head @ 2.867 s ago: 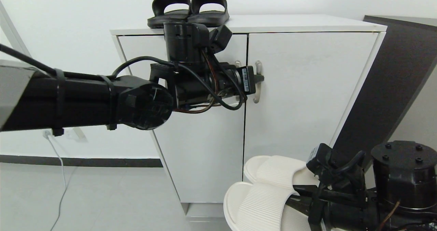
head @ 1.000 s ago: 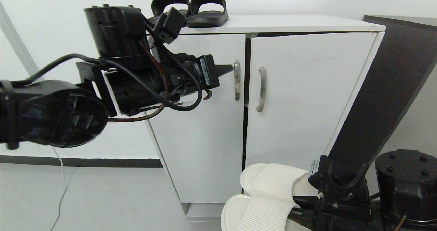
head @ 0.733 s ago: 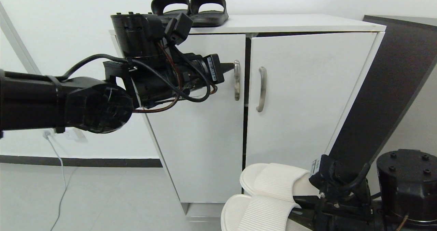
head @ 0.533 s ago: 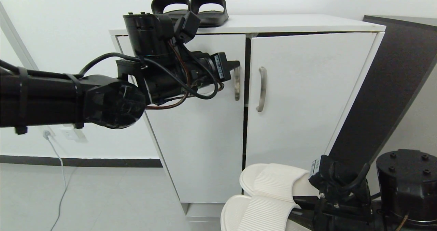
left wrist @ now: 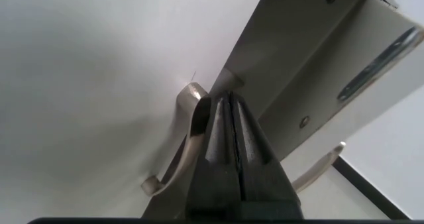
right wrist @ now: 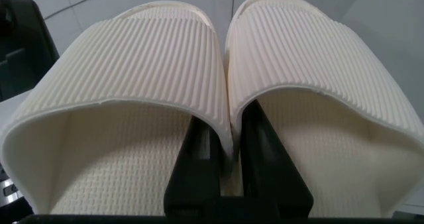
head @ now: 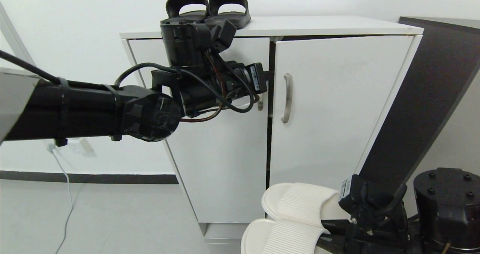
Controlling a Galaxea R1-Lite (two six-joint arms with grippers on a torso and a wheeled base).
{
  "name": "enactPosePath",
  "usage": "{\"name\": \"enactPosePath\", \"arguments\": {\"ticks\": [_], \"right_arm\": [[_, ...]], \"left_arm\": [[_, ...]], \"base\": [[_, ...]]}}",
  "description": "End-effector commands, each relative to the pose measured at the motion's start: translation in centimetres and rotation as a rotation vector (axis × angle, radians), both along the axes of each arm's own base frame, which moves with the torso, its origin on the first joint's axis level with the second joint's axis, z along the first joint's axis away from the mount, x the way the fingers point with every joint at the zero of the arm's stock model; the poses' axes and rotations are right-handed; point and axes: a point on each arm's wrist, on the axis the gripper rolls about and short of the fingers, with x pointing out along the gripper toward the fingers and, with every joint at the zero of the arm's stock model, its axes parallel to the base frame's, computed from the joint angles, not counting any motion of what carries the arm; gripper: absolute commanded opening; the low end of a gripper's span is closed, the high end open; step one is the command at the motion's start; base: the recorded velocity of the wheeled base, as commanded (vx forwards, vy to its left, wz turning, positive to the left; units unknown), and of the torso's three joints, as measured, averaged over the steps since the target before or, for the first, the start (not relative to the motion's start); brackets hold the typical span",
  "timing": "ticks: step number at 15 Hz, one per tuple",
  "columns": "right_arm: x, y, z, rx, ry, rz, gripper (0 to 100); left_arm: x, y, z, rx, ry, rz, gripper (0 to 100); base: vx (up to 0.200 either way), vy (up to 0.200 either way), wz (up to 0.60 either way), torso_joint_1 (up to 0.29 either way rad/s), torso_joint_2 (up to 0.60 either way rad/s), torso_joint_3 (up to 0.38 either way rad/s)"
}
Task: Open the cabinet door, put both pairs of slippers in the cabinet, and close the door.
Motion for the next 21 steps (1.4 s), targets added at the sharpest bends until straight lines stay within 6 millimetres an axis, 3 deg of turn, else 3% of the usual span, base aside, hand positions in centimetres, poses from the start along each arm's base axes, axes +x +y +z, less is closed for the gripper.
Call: {"name": "enactPosePath", "arguments": {"ticks": [1,4,9,14,16,20,21], "right_arm": [[-0.3,0.1,-0.1,-0.002,0.002,0.014,0],[-0.3,0.1,-0.1,-0.003,0.003,0.014,0],[-0.4,0.1,-0.2,-0.005,0.005,0.017,0],[-0.3,0.2,-0.3,-0.006,0.006,0.017,0],[0.0,0.1,-0.1,0.004,0.006,0.0,0],[0.3,0.0,-0.1,0.01,0.0,-0.012,0],[0.3,0.0,-0.1,0.01,0.0,-0.012,0]], "left_arm": [[0.2,-0.4,-0.3,0.003,0.004,-0.003,0],[-0.7,-0.4,-0.1,0.003,0.001,-0.018,0],[-6.0,-1.0,0.7,-0.035,-0.065,-0.116,0],[-6.6,1.0,-0.4,-0.033,-0.064,-0.077,0],[-8.6,2.7,-1.0,-0.025,-0.053,-0.071,0],[-15.9,10.4,-2.0,-0.009,-0.069,0.054,0],[-18.7,12.3,-2.9,-0.01,-0.07,0.074,0]], "base": [[0.0,0.0,0.0,0.0,0.0,0.0],[-0.133,0.0,0.0,0.0,0.0,0.003],[-0.2,0.0,0.0,0.005,0.0,0.005],[-0.08,0.0,0.0,-0.002,0.0,0.001],[0.0,0.0,0.0,0.0,0.0,0.0],[0.0,0.0,0.0,0.0,0.0,0.0],[0.0,0.0,0.0,0.0,0.0,0.0]]}}
